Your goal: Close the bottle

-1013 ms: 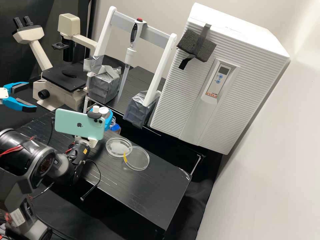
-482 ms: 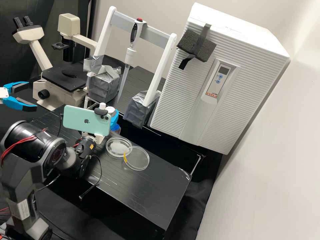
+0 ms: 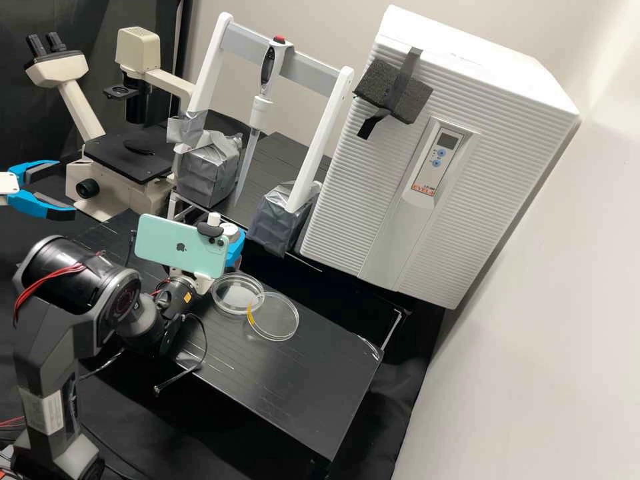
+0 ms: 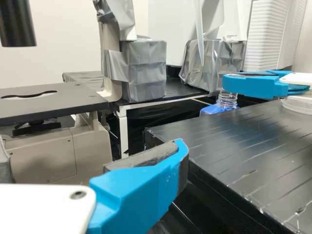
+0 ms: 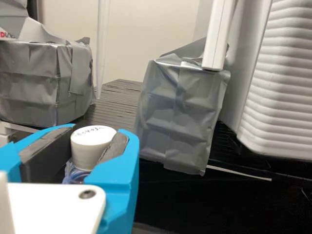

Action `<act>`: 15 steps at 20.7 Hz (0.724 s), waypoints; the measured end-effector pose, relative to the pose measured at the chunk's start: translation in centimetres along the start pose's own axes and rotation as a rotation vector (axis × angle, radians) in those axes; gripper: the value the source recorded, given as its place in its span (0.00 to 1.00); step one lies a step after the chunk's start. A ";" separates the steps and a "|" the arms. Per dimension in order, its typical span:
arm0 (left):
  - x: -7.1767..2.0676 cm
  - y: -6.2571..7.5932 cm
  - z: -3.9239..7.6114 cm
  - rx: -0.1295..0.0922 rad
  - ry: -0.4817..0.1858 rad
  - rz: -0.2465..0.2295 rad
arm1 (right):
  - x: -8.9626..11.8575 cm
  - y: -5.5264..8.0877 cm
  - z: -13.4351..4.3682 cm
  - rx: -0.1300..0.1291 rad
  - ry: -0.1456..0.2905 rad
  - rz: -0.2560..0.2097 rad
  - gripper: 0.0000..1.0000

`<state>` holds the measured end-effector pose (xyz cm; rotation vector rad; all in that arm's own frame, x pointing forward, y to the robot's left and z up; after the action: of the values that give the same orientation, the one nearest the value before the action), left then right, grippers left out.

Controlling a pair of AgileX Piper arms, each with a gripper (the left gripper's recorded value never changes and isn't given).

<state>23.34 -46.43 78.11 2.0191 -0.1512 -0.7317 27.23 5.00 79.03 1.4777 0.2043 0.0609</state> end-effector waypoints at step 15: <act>0.15 -0.1 0.0 -0.012 0.007 0.003 | 0.3 -0.2 -0.4 0.001 0.013 -0.008 0.00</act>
<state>23.45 -46.43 77.97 2.0093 -0.1453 -0.7220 27.41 5.42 78.78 1.4777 0.2210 0.0640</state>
